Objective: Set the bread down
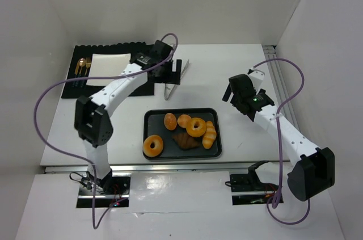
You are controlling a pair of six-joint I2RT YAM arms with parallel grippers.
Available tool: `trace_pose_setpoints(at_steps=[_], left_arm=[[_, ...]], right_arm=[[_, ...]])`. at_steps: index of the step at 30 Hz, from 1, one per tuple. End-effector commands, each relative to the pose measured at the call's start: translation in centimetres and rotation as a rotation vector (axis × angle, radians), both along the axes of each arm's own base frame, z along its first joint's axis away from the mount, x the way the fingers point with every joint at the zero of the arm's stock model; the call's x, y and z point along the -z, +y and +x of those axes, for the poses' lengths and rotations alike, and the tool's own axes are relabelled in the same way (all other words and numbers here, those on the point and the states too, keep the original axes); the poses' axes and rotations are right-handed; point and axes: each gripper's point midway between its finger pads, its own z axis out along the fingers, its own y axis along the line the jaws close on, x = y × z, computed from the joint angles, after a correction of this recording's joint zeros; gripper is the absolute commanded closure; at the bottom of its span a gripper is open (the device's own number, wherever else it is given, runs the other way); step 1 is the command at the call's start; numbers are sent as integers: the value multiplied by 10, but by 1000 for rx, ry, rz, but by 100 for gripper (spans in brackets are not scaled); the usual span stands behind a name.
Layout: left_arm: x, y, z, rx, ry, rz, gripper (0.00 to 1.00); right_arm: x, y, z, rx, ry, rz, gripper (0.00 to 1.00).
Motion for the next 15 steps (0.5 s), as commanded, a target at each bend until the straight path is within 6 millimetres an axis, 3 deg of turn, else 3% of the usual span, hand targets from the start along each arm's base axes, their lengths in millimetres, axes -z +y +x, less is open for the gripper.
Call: trace_pose_setpoints(at_steps=[1,2,4,5,8,9,11,15], left_arm=[[8,2,31,-29,-34,85,1],[27,1,39,-36,-8,112,1],[29,-5,53,-42,-21,113,1],[50,-9,59,-40,9,131,1],[60,-16,73,-32,24,146,1],[80,-14,78,-24,50,192,1],[83,-10,87,-31,33,236,1],[102,0,88,-49,62,274,1]], right_arm=[[-16,3,1,3,-61,32,1],[-13,5,2,-11,-58,35,1],[-15,6,3,-11,-67,38,1],[-15,6,3,-11,-67,38,1],[-16,6,5,-11,-77,42,1],[-17,4,5,-8,-78,27,1],[-14,4,6,-8,-69,24,1],[-12,1,6,0,-64,0,1]])
